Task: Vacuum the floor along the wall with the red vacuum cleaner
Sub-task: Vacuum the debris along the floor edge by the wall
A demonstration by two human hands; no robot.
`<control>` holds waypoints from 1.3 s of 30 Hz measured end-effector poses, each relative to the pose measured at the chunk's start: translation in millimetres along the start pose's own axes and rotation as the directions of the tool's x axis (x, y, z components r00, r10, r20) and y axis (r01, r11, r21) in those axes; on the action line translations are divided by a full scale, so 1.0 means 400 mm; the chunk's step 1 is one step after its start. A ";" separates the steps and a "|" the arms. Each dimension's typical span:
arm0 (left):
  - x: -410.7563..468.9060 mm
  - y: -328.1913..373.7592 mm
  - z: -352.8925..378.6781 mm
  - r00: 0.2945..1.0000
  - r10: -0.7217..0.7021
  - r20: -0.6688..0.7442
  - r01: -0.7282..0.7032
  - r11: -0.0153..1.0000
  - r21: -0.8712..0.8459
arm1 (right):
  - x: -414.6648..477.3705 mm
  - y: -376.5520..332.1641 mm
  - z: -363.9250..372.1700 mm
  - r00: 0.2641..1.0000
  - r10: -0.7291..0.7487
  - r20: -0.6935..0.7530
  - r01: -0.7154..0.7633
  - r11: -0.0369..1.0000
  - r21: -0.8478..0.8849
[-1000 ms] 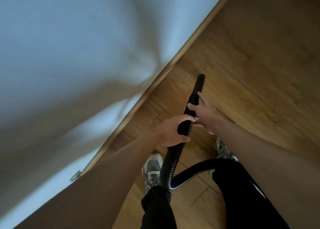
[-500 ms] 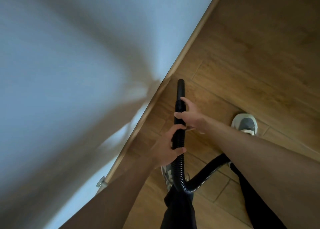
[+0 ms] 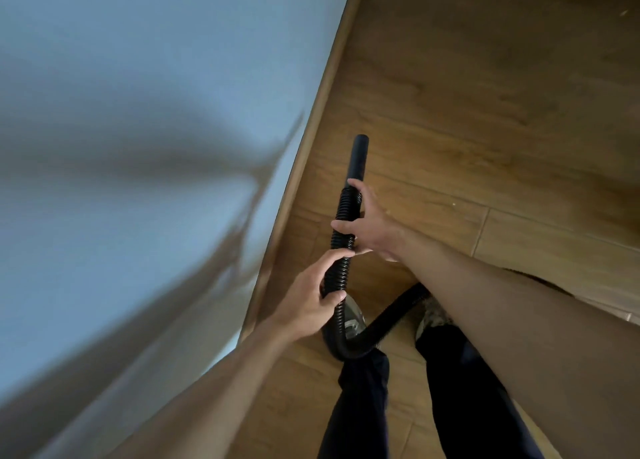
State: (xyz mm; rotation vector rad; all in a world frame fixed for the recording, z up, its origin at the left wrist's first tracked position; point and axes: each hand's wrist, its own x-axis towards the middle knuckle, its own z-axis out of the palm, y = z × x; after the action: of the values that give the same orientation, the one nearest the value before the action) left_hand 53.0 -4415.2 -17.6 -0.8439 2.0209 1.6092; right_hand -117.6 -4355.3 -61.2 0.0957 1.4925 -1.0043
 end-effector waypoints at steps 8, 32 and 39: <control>0.001 0.093 0.096 0.993 0.067 0.100 -0.088 0.971 0.220 | -0.144 0.037 -0.139 0.993 -0.035 -0.116 0.048 0.993 0.110; 0.012 0.417 0.514 0.812 0.076 0.579 -0.448 0.717 0.534 | -0.555 0.339 -0.544 0.854 -0.124 -0.504 0.319 0.892 0.321; -0.004 0.491 0.688 0.670 -0.024 0.742 -0.575 0.616 0.539 | -0.697 0.515 -0.608 0.721 -0.043 -0.692 0.425 0.816 0.393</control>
State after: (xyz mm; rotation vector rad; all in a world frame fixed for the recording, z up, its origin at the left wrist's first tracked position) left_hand -92.8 -4119.5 57.2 0.4238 1.9702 0.8041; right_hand -119.1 -3942.1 30.4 0.7437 1.8431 -1.7175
